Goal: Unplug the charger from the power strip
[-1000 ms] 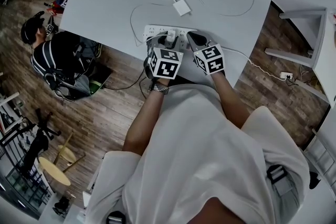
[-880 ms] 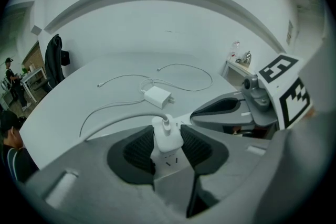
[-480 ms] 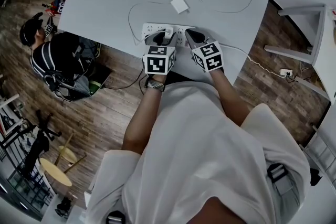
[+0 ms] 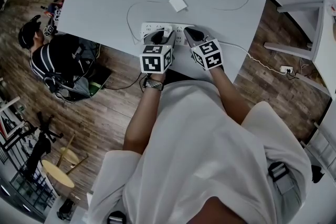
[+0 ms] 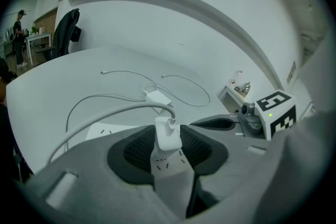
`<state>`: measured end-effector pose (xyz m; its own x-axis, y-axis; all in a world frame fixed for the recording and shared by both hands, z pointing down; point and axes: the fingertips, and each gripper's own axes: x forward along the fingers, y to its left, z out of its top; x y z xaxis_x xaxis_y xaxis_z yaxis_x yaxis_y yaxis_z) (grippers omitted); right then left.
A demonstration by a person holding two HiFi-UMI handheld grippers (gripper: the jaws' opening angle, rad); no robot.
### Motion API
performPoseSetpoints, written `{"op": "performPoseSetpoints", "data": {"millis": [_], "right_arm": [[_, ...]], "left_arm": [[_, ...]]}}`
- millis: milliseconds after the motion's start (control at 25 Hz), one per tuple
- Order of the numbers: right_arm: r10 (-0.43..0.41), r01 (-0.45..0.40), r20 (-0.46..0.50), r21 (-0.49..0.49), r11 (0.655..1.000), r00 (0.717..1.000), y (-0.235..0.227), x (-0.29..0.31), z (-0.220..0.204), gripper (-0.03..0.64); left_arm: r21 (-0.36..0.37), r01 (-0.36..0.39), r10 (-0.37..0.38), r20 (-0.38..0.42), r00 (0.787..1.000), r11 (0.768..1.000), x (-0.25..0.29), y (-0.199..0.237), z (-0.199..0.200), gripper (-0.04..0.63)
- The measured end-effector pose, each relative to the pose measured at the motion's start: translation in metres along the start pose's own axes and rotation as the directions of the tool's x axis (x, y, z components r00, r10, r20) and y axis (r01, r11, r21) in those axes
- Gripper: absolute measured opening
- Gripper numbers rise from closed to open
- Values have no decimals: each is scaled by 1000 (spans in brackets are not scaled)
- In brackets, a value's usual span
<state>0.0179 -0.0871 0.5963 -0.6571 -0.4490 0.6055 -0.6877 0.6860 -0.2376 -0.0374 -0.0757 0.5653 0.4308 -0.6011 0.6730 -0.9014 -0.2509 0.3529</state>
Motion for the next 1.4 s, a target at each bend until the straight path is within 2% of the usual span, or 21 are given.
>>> {"op": "performPoseSetpoints", "data": {"millis": [200, 480, 560, 680, 840, 960, 1120, 1400], "right_arm": [[-4, 4, 1, -4, 1000, 1000, 0, -1, 0, 2], [-7, 7, 8, -12, 1000, 1000, 2, -1, 1, 2], [-7, 7, 9, -9, 1000, 1000, 1, -1, 1, 2], [-10, 10, 10, -8, 1000, 1000, 2, 0, 1, 2], [-6, 6, 14, -13, 1000, 1000, 1, 0, 1, 2], [-1, 1, 15, -8, 1000, 1000, 1, -1, 0, 2], [1, -1, 20, 13, 1000, 1000, 2, -1, 1, 2], [-23, 22, 28, 57, 998, 999, 0, -1, 0, 2]], "left_arm": [[114, -70, 73, -28, 997, 991, -1, -3, -2, 153], [258, -126, 142, -45, 989, 958, 0, -5, -2, 153], [278, -133, 152, -47, 987, 951, 0, -6, -2, 153], [241, -119, 133, -41, 990, 963, 0, -4, -2, 152], [101, -73, 75, -14, 997, 992, -1, -1, 0, 152], [39, -41, 41, 4, 999, 998, -1, -1, 1, 152], [35, -34, 34, 17, 999, 999, -3, 0, 3, 152], [103, -66, 66, 5, 998, 992, 1, -1, 1, 161]]}}
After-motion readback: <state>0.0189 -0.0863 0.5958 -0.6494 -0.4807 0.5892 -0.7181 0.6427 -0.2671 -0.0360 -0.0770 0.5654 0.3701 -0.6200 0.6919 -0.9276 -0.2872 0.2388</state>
